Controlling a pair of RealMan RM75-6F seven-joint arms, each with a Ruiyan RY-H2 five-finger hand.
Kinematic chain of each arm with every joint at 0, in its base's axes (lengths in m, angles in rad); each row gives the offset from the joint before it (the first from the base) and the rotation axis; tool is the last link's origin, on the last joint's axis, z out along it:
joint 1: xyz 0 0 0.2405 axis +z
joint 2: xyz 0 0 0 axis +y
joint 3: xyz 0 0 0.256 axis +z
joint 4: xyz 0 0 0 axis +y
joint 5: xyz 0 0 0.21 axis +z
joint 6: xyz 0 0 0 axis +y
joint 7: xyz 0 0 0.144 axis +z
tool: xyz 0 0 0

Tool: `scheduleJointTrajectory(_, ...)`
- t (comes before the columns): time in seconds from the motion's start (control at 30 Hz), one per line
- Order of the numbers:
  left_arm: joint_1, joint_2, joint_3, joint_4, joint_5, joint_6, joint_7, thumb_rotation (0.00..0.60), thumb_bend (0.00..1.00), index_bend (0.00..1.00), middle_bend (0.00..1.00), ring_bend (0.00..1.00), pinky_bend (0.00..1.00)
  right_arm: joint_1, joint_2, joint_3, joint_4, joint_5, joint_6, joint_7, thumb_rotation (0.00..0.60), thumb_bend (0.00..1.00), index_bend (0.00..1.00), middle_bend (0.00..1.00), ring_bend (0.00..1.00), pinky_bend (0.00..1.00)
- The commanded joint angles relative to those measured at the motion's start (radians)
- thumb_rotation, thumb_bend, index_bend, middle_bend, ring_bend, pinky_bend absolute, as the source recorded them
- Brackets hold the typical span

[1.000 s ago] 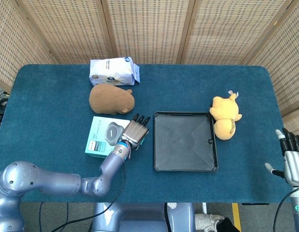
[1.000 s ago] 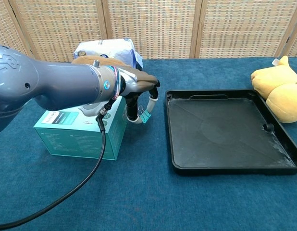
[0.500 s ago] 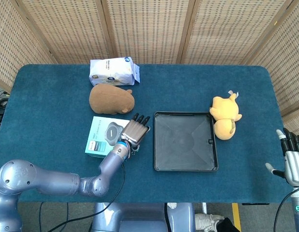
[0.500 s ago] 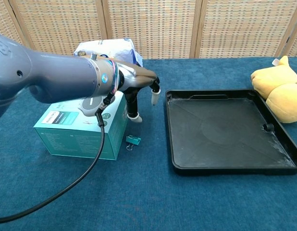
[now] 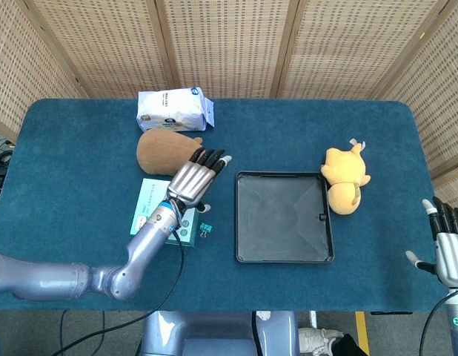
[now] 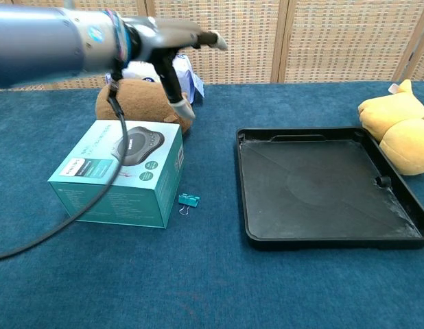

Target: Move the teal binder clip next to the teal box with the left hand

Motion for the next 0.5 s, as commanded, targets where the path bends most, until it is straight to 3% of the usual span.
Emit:
scheduleJointTrajectory(0.03,0.059,0.059,-0.009,-0.035,0.074,0.035,-0.076,0.600,0.05,0.00,0.00,0.00,0.00,-0.001,0.002,-0.001,-0.002,-0.003,0.003,0.001,0.600,0.00,0.00,0.00,0.00,0.00)
scheduleJointTrajectory(0.23,0.240,0.200,0.052,-0.079,0.252,0.124,-0.253,0.600,0.04,0.00,0.00,0.00,0.00,-0.002,0.003,-0.006,-0.009,-0.013,0.004,0.001,0.600,0.00,0.00,0.00,0.00,0.00)
scheduleJointTrajectory(0.4,0.515,0.310,0.183,-0.061,0.412,0.283,-0.515,0.600,0.04,0.00,0.00,0.00,0.00,0.000,-0.001,-0.015,-0.008,-0.023,-0.001,-0.009,0.600,0.00,0.00,0.00,0.00,0.00)
scheduleJointTrajectory(0.5,0.593,0.333,0.217,-0.042,0.472,0.316,-0.621,0.600,0.04,0.00,0.00,0.00,0.00,0.000,-0.004,-0.015,-0.008,-0.027,0.003,-0.014,0.600,0.00,0.00,0.00,0.00,0.00)
